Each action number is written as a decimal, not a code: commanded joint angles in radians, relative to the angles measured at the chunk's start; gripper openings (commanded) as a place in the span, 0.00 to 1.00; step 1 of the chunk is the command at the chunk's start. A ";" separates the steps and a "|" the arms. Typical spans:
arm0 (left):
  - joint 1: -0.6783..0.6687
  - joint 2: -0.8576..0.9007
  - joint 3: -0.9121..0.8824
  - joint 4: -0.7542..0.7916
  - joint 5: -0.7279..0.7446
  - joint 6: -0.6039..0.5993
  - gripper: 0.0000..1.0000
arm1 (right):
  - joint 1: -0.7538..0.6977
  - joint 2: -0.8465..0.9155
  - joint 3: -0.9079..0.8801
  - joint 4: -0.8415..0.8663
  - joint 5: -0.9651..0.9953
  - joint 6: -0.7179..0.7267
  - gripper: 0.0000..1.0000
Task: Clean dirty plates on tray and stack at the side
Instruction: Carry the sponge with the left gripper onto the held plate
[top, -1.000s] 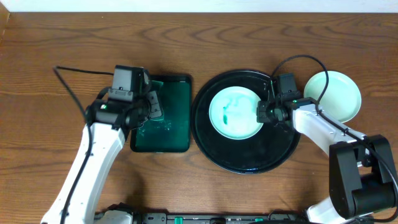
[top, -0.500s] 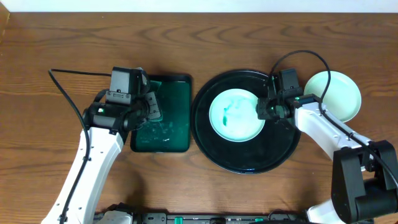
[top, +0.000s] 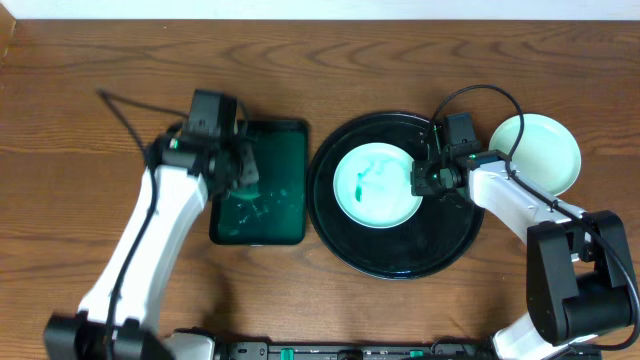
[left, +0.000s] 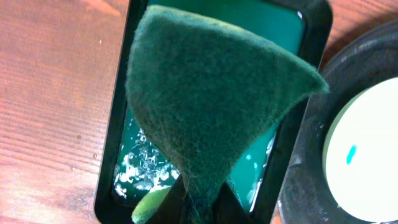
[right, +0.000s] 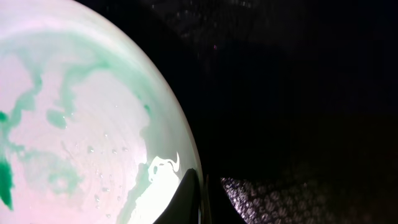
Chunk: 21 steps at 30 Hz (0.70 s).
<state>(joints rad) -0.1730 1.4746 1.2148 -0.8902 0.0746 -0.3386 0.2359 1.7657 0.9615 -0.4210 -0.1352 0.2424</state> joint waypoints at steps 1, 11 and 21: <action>0.003 0.128 0.215 -0.106 -0.015 0.019 0.07 | 0.003 -0.003 0.012 -0.016 -0.027 0.043 0.01; -0.072 0.346 0.374 -0.235 -0.015 0.049 0.07 | 0.008 -0.003 0.012 -0.024 -0.027 0.060 0.01; -0.304 0.354 0.373 -0.026 0.048 -0.130 0.07 | 0.008 -0.003 0.012 -0.025 -0.027 0.056 0.01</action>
<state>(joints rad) -0.4065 1.8347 1.5684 -0.9585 0.0910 -0.3832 0.2363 1.7657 0.9642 -0.4400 -0.1524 0.2852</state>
